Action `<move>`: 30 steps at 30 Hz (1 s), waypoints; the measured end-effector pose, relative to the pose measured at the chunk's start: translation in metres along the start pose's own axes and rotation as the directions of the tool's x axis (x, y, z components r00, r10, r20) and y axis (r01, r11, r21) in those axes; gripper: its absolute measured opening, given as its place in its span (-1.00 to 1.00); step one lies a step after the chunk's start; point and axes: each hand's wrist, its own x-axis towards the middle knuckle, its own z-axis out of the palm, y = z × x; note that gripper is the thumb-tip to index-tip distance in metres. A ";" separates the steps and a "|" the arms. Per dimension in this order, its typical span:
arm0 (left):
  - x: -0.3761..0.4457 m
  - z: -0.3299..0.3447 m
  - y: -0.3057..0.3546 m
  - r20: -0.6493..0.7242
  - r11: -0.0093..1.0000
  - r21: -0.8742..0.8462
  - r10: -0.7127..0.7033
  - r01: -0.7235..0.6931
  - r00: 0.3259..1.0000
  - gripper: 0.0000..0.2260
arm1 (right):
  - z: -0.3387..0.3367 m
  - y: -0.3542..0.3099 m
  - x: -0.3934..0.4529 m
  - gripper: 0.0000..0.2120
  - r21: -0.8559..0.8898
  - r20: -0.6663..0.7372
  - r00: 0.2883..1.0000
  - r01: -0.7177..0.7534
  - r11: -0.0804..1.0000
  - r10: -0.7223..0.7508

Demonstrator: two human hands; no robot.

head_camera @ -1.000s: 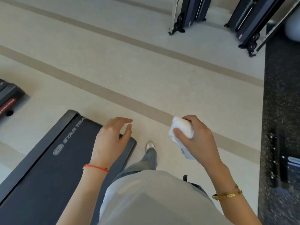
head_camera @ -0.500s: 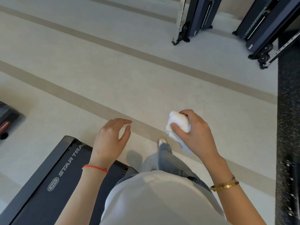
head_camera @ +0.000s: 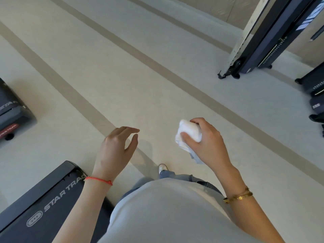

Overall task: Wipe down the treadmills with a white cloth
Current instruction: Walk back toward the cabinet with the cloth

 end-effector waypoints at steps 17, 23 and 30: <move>0.308 0.023 -0.093 -0.104 0.965 0.001 -0.261 0.262 0.960 -0.86 | 0.070 -0.036 0.369 -0.64 0.020 0.173 0.974 0.146 0.989 -0.147; 0.457 0.004 -0.147 -0.114 0.970 0.039 -0.233 0.238 0.966 -0.86 | 0.093 -0.085 0.520 -0.65 0.055 0.129 0.977 0.161 0.985 -0.167; 0.604 -0.006 -0.199 -0.062 0.979 0.057 -0.190 0.193 0.980 -0.86 | 0.109 -0.117 0.662 -0.65 0.057 0.100 0.986 0.126 0.990 -0.132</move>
